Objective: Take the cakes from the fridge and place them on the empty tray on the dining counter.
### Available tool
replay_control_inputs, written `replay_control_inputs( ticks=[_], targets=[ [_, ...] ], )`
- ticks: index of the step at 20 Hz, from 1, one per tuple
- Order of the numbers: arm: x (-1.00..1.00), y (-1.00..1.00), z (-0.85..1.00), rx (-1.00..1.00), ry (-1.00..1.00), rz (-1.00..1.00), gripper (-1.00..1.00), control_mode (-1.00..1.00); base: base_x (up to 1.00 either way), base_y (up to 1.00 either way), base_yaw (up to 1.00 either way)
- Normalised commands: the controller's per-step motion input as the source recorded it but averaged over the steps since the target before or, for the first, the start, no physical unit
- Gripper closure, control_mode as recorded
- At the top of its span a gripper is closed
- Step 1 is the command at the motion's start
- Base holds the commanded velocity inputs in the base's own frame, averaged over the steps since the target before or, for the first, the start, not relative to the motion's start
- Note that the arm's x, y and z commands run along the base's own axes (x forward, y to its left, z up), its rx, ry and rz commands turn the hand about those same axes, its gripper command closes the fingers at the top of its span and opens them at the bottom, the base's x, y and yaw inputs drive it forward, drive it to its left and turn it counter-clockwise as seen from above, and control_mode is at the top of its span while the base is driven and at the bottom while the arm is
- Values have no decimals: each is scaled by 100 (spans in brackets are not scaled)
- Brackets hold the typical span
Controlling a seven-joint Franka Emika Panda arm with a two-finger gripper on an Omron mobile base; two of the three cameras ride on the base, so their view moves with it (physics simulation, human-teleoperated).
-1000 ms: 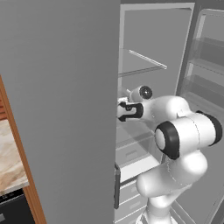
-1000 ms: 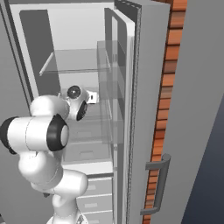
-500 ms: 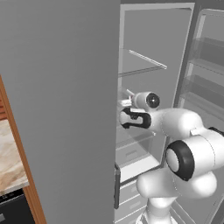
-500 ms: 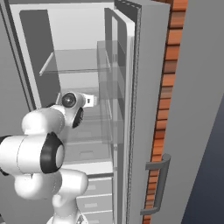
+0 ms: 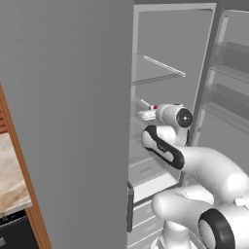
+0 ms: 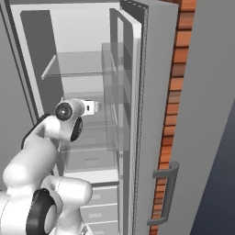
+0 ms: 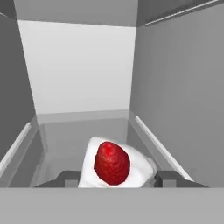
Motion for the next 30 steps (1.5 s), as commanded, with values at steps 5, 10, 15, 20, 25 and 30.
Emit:
replay_control_inputs(
  ticks=[5, 10, 15, 20, 25, 30],
  targets=[
    [-83, -3, 77, 0, 9, -1, 100, -100, 0, 0, 0],
    [-97, -16, 60, 0, 16, -6, 100, -100, 0, 0, 0],
    [-100, -11, 61, 0, 9, -1, 100, -100, 0, 0, 0],
    [-100, -9, 68, 4, 0, 1, 100, -100, 0, 0, 0],
    [-100, 0, 50, 0, -4, 1, 100, -100, 0, 0, 0],
    [-99, 3, 36, 0, -10, 0, 100, -100, 0, 0, 0]
  ],
)
